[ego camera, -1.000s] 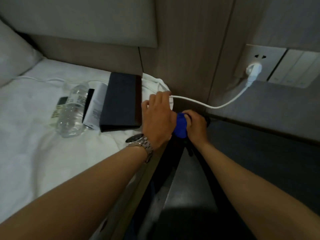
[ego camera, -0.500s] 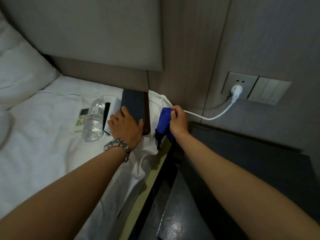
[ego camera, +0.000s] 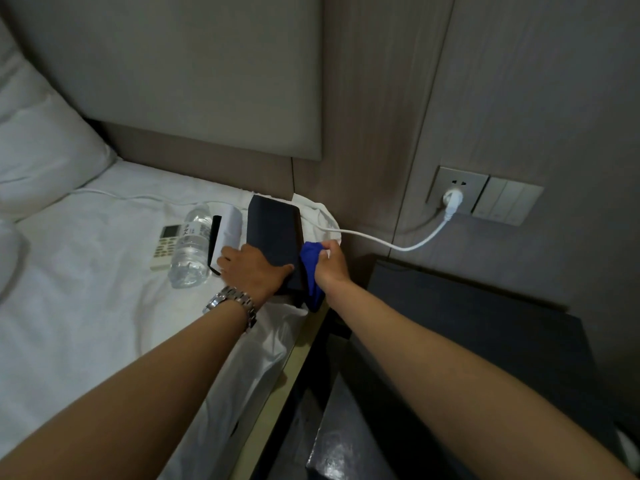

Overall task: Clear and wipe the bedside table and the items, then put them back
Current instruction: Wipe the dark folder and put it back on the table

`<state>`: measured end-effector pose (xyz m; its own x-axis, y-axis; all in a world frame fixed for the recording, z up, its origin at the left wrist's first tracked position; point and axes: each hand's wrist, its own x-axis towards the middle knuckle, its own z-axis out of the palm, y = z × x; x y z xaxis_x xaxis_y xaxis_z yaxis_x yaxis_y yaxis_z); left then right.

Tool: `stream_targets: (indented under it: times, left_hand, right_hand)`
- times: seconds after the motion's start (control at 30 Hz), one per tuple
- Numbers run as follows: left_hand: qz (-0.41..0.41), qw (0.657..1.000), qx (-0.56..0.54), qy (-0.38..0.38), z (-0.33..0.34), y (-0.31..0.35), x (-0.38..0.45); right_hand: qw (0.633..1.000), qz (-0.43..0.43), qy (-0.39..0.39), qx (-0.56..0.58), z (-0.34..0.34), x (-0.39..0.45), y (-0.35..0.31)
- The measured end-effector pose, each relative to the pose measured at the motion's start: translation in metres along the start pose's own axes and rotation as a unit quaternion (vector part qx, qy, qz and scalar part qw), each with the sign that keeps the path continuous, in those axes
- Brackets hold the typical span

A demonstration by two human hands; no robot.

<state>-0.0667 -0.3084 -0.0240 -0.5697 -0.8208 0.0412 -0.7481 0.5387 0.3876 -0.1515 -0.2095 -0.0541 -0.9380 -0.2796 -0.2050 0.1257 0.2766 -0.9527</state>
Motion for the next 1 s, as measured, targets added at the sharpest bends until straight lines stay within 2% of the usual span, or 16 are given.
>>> stream_targets:
  times: [0.2, 0.4, 0.5, 0.57, 0.63, 0.7, 0.77, 0.87, 1.0]
  left_hand:
    - [-0.002, 0.997, -0.075, 0.007, 0.002, -0.005, -0.024]
    - [0.035, 0.984, -0.175, 0.019, -0.009, -0.011, -0.042]
    - [-0.024, 0.966, -0.25, -0.059, -0.02, -0.005, -0.05]
    - [-0.084, 0.925, -0.341, -0.142, -0.031, 0.0, -0.057]
    - [-0.114, 0.864, -0.439, -0.219, -0.044, 0.005, -0.069]
    - [-0.13, 0.813, -0.491, -0.284, -0.053, 0.007, -0.081]
    - [-0.135, 0.768, -0.522, -0.346, -0.059, 0.008, -0.097]
    - [-0.135, 0.735, -0.544, -0.383, -0.063, 0.01, -0.126]
    - [-0.157, 0.706, -0.564, -0.398, -0.06, 0.013, -0.162]
  right_hand:
    - [1.0, 0.017, -0.015, 0.0, -0.005, -0.022, 0.012]
    - [1.0, 0.019, -0.014, -0.004, -0.022, -0.046, 0.021]
    - [1.0, 0.025, -0.014, -0.002, -0.033, -0.059, 0.019]
    - [0.999, 0.04, -0.015, 0.018, -0.043, -0.068, 0.02]
    - [0.994, 0.071, -0.019, 0.077, -0.056, -0.078, 0.019]
    - [0.984, 0.088, -0.032, 0.15, -0.07, -0.088, 0.02]
    - [0.985, 0.071, -0.035, 0.151, -0.084, -0.099, 0.023]
    - [0.997, 0.038, -0.005, 0.067, -0.105, -0.116, 0.021]
    - [0.996, -0.03, 0.082, -0.009, -0.139, -0.132, -0.004]
